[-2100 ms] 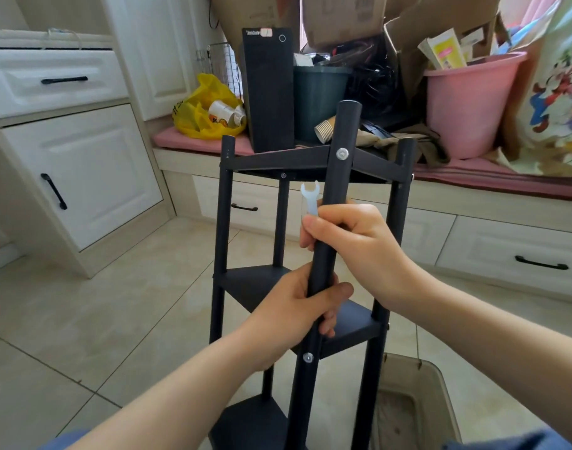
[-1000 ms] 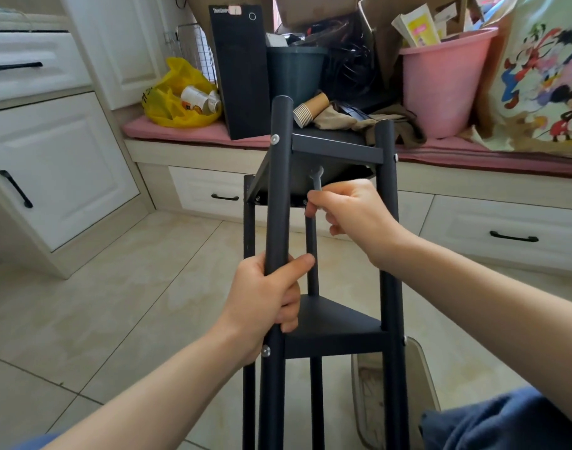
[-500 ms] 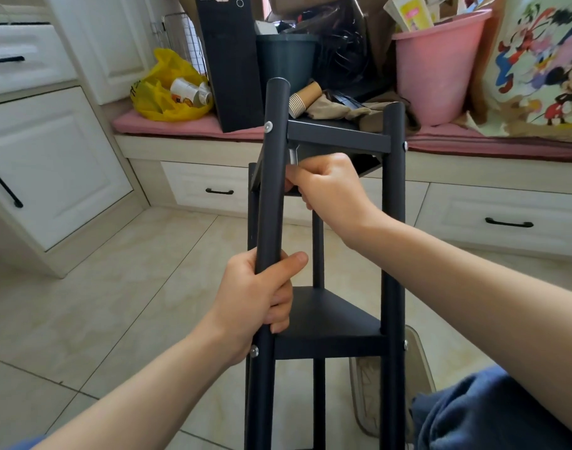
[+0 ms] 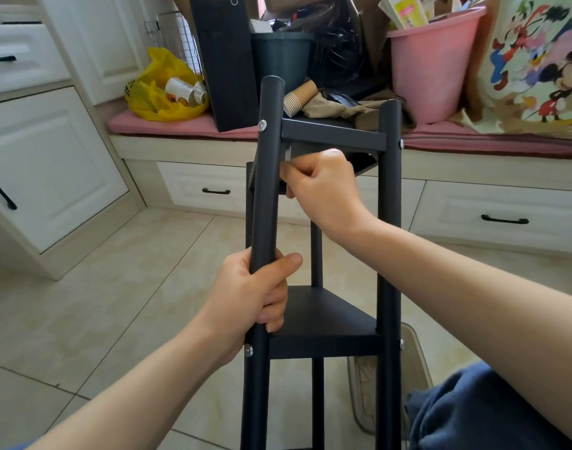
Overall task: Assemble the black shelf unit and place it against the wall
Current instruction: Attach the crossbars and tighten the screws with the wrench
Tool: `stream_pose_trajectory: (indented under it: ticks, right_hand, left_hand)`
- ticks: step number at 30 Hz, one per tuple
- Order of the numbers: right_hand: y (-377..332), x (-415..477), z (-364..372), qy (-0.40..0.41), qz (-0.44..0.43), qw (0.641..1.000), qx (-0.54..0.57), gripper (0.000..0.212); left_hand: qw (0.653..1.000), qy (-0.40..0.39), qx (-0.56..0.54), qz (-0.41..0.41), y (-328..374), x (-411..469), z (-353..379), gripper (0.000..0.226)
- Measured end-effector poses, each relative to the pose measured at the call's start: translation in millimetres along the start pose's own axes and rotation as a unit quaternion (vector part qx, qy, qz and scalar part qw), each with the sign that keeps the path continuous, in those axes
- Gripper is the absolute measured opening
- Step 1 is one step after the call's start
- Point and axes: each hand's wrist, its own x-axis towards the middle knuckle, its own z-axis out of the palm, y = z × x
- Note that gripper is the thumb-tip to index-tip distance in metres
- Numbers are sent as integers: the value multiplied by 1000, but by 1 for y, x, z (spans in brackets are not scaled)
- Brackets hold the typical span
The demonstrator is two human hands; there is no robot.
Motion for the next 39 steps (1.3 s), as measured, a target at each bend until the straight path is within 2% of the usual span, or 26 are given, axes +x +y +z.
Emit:
stream_pose_trajectory:
  ticks: [10, 15, 20, 25, 39]
  right_hand:
    - [8, 4, 17, 46, -26, 999, -6, 34]
    - [8, 6, 17, 66, -31, 997, 2, 48]
    - [7, 4, 13, 52, -30, 998, 17, 36]
    - [6, 1, 6, 33, -1, 999, 12, 41]
    - [-1, 0, -8, 18, -2, 1000, -17, 32]
  left_hand:
    - [1000, -13, 6, 3, -2, -2, -2, 38]
    - [1000, -15, 15, 4, -1, -4, -1, 35]
    - [1000, -17, 15, 2, -1, -5, -3, 36]
    - [1000, -12, 6, -1, -1, -4, -2, 36]
    - [1000, -6, 0, -9, -3, -1, -2, 39]
